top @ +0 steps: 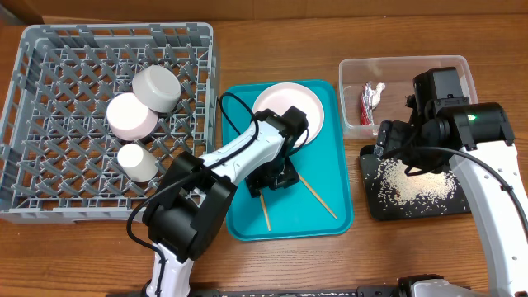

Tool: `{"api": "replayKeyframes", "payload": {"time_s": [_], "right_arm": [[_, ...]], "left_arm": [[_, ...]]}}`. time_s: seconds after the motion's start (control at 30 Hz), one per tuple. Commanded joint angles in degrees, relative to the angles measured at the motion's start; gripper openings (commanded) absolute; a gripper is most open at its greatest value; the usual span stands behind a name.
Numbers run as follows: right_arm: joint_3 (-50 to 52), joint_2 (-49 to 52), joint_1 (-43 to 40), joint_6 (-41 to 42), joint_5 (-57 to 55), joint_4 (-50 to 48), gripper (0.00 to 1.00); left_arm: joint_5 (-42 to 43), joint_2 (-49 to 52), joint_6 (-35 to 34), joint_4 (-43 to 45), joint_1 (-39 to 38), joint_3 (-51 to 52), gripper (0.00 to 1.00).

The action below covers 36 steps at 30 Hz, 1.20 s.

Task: Sort waste into correct bins and load items into the dishwasher

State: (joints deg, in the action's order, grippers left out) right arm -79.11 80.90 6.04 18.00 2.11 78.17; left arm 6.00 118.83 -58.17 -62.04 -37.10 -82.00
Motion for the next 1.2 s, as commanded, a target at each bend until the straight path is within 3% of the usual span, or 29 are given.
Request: {"api": "replayKeyframes", "payload": {"time_s": [0.0,0.4,0.8,1.17], "right_arm": [[-0.4,-0.5,-0.2,-0.2,-0.6,0.3,0.80],[-0.4,-0.5,-0.2,-0.2,-0.6,0.6,0.80],[-0.4,-0.5,-0.2,-0.3,-0.6,0.6,0.80],[-0.4,-0.5,-0.2,-0.3,-0.6,0.5,0.80]], "left_arm": [[-3.6,1.8,-1.0,1.1,0.2,1.5,0.49],[-3.4,1.8,-1.0,2.1,0.2,2.4,0.04],[-5.7,-0.2,2.0,-0.7,3.1,1.3,0.04],[-13.0,-16.4,21.6,0.6,7.6,-2.3,0.04]]}}
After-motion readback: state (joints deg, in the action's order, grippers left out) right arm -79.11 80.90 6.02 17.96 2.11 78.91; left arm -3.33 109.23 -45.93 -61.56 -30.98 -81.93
